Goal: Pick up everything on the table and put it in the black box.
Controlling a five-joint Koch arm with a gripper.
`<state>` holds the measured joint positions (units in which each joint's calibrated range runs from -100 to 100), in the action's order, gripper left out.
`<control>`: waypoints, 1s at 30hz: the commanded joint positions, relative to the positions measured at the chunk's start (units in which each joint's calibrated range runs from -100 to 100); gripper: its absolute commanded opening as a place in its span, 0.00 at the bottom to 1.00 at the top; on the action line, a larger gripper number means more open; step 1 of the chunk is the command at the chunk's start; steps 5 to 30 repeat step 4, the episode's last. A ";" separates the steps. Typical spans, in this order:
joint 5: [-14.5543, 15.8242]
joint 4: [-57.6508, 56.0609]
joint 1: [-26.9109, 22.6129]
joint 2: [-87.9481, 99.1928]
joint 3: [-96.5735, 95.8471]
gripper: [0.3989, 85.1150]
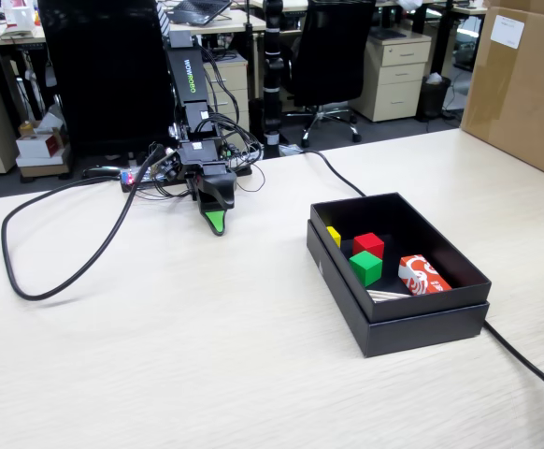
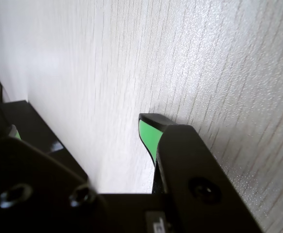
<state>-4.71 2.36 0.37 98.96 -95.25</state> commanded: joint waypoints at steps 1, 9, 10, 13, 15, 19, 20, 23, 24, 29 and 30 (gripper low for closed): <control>0.34 -0.85 0.00 -0.34 -1.48 0.57; 0.34 -0.85 0.00 -0.34 -1.48 0.57; 0.34 -0.85 0.00 -0.34 -1.48 0.57; 0.34 -0.85 0.00 -0.34 -1.48 0.57; 0.34 -0.85 0.00 -0.34 -1.48 0.57; 0.34 -0.85 0.00 -0.34 -1.48 0.57; 0.34 -0.85 0.00 -0.34 -1.48 0.57; 0.34 -0.85 0.00 -0.34 -1.48 0.57; 0.34 -0.85 0.00 -0.34 -1.48 0.57; 0.34 -0.85 0.00 -0.34 -1.48 0.57; 0.34 -0.85 0.00 -0.34 -1.48 0.57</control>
